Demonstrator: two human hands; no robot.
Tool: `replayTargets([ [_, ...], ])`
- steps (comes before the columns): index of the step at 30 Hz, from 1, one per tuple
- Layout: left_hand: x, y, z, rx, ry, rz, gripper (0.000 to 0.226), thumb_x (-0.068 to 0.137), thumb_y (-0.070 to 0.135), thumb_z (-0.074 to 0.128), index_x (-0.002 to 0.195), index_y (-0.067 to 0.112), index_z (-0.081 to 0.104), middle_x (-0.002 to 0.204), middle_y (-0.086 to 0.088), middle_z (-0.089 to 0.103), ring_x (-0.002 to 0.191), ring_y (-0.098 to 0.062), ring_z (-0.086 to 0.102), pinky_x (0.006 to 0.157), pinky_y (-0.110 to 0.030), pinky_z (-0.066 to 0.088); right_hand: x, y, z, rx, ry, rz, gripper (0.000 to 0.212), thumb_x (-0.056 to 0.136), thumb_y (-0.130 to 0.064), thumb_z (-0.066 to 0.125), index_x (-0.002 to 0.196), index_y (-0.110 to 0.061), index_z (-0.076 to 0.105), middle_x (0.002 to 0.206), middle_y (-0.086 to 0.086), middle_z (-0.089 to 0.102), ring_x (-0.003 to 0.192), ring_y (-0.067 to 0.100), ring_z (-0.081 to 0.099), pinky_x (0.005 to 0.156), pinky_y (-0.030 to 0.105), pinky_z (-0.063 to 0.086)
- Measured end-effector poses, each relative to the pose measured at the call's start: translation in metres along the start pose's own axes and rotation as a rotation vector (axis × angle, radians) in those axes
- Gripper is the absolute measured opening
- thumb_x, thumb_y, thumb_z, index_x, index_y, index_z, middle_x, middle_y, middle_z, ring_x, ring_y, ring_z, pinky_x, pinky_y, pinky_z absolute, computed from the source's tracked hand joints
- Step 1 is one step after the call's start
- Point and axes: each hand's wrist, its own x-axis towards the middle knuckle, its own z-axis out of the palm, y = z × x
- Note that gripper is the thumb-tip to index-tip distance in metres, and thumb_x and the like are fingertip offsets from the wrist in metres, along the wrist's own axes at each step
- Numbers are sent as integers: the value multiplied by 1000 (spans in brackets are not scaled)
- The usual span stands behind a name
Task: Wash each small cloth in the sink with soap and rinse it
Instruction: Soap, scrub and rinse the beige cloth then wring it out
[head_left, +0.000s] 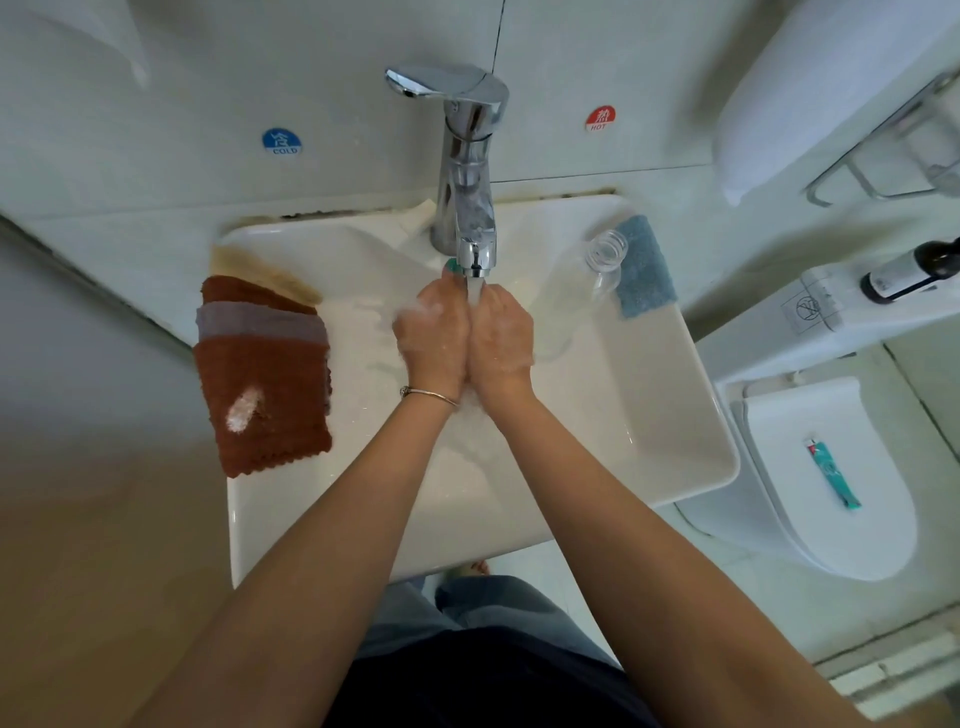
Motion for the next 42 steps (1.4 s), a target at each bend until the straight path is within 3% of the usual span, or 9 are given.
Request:
replayTargets([
  [5,-2,-6,5,110,-159,-69,50,101,28,47,53,19,39,53,3,44,51,-10,40,49,-19,30,-10,3,-13,186,-17,47,32,96,-15,37,85,-3,64,81,15,61,76,23,48,72,32,35],
  [8,-15,-2,7,37,-273,-47,42,98,36,52,59,21,49,61,3,55,61,-14,52,59,-26,39,-20,2,-32,629,29,351,35,100,-30,45,69,-14,49,67,-1,52,63,13,49,65,36,43],
  [15,-7,-17,-31,-148,-318,-64,6,88,28,67,88,27,62,83,9,64,76,-6,60,70,-25,50,-37,20,-29,937,-72,254,5,99,-26,56,98,-21,55,86,-1,62,79,13,63,72,36,54],
  [19,-10,-34,-56,-227,-323,-95,27,80,52,66,72,26,62,75,3,63,75,-13,58,70,-32,50,-45,3,-23,988,-121,220,5,98,-14,55,103,-14,57,85,-3,64,76,6,64,67,24,55],
  [26,-29,-13,-37,-161,-456,120,7,97,9,56,95,15,56,82,9,61,67,11,57,63,-9,45,-52,33,-40,922,-56,231,11,100,-28,54,107,-24,60,104,1,66,99,17,66,85,41,57],
  [30,-18,-22,-58,-254,-283,50,4,98,16,55,99,19,58,89,9,64,78,4,62,66,-12,49,-45,7,-32,924,-122,200,15,99,-19,56,112,-12,58,93,-3,65,83,5,66,76,27,56],
  [34,-11,-30,-62,-300,-370,39,22,94,25,63,113,33,58,110,7,63,98,-7,64,78,-25,56,-44,5,-34,937,-134,203,12,98,-19,58,109,-15,60,95,0,67,85,11,67,76,29,57],
  [39,-24,-15,-27,-119,-469,75,20,88,20,70,96,5,59,79,3,58,64,1,53,62,-17,46,-42,40,-55,934,-49,272,8,99,-24,55,104,-18,58,99,5,66,89,17,66,75,35,57],
  [42,-20,-15,-35,-158,-358,58,10,90,14,68,96,14,60,82,9,59,65,9,54,62,-11,45,-38,30,-48,912,-70,240,8,98,-20,57,105,-16,59,94,3,66,85,14,66,75,33,56],
])
